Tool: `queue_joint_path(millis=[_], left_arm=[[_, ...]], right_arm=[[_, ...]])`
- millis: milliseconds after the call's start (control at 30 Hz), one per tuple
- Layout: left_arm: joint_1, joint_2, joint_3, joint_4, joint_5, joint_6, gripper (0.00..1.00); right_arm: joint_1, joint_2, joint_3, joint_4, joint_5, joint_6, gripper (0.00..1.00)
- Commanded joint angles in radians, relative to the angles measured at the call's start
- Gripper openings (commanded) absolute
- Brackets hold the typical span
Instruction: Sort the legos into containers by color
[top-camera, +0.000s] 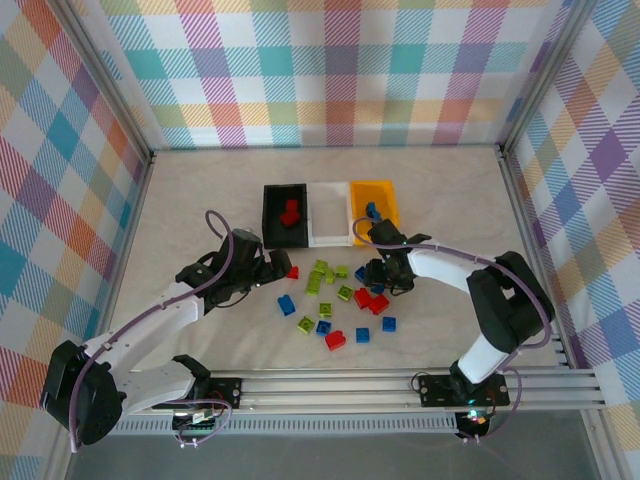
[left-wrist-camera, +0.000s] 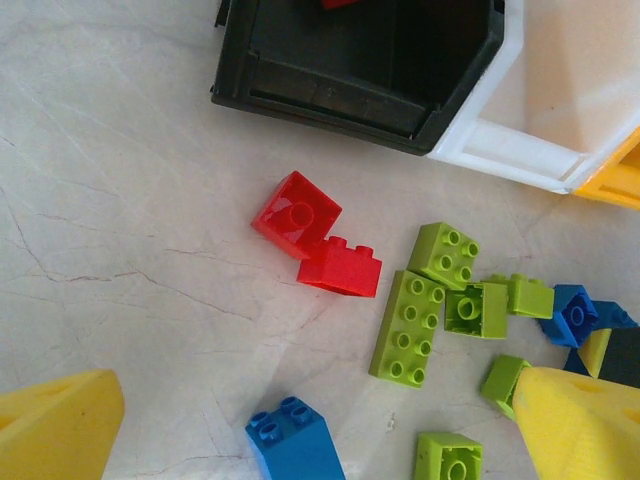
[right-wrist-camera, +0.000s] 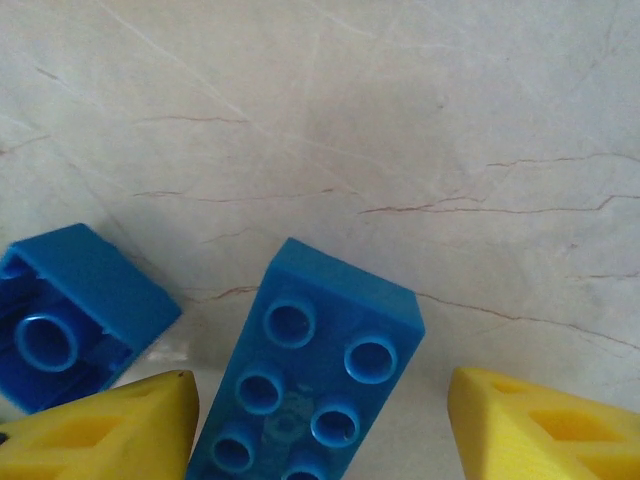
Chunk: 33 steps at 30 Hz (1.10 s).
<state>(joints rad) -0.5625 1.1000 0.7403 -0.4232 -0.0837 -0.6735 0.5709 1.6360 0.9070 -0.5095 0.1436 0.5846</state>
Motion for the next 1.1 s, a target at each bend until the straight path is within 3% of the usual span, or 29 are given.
queue_joint_path(millis=[0, 200, 400, 633, 1067], left_arm=[[0.001, -0.002, -0.002, -0.013, -0.019, -0.009, 1.00], [0.001, 0.011, 0.011, -0.021, -0.020, -0.003, 1.00], [0.001, 0.019, 0.018, -0.030, -0.021, -0.003, 1.00], [0.001, 0.019, 0.021, -0.057, -0.027, 0.002, 1.00], [0.003, -0.012, 0.012, -0.116, -0.002, 0.015, 1.00]], right_arm=[[0.006, 0.016, 0.015, -0.023, 0.033, 0.005, 0.64], [0.004, 0.002, 0.018, -0.020, 0.055, -0.013, 0.44], [-0.003, -0.049, 0.035, -0.032, 0.072, -0.047, 0.30], [-0.040, -0.117, 0.210, -0.079, 0.062, -0.143, 0.28], [-0.147, 0.312, 0.694, -0.093, 0.067, -0.161, 0.31]])
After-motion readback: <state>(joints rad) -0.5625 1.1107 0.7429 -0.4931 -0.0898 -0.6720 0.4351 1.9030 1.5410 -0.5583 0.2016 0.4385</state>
